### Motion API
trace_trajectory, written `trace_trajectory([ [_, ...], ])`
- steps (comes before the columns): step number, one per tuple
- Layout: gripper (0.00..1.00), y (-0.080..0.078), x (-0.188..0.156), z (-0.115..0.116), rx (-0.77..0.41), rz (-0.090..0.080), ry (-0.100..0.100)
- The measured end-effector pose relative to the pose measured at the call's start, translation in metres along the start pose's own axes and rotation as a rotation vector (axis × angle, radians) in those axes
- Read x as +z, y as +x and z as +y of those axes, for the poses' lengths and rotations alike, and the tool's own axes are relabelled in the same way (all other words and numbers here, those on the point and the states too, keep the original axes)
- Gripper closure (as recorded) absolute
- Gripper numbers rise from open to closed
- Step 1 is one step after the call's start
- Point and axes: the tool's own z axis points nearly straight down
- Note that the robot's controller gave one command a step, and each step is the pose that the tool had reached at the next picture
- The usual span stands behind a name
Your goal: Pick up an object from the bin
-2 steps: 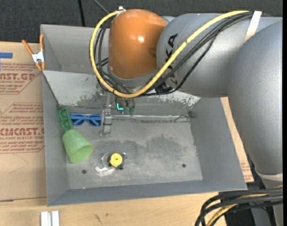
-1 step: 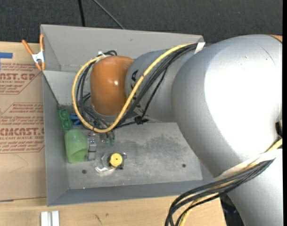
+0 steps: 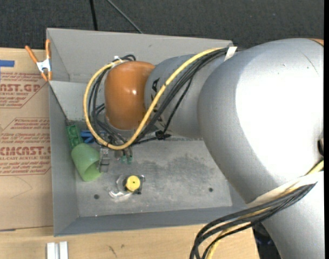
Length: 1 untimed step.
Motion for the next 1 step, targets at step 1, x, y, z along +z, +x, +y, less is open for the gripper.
trace_trajectory([
  [1,1.0,-0.0034,0.0084,0.0145,0.152,0.047,0.031],
])
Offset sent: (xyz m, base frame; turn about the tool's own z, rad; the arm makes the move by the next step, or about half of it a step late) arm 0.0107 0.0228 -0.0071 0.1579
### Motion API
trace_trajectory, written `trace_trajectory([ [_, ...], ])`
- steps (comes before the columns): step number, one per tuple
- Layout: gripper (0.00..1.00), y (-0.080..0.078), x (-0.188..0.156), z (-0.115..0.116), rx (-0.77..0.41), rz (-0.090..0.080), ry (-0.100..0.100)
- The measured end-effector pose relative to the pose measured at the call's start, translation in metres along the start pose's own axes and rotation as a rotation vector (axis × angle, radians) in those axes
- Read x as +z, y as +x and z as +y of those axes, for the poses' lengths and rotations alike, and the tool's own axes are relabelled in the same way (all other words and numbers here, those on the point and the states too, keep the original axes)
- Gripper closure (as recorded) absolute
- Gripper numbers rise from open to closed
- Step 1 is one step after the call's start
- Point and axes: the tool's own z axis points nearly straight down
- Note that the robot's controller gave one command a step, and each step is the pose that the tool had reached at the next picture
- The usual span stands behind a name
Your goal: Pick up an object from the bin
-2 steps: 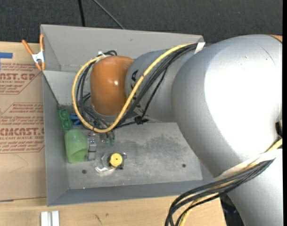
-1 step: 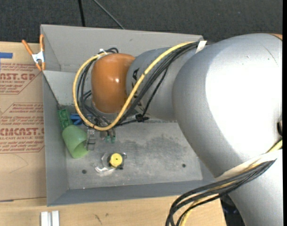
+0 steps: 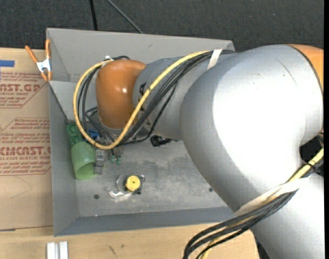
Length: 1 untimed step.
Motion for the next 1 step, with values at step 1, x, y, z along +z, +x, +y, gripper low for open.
trace_trajectory([
  [1,1.0,0.0035,-0.1782,0.0107,0.027,-0.053,-0.042],
])
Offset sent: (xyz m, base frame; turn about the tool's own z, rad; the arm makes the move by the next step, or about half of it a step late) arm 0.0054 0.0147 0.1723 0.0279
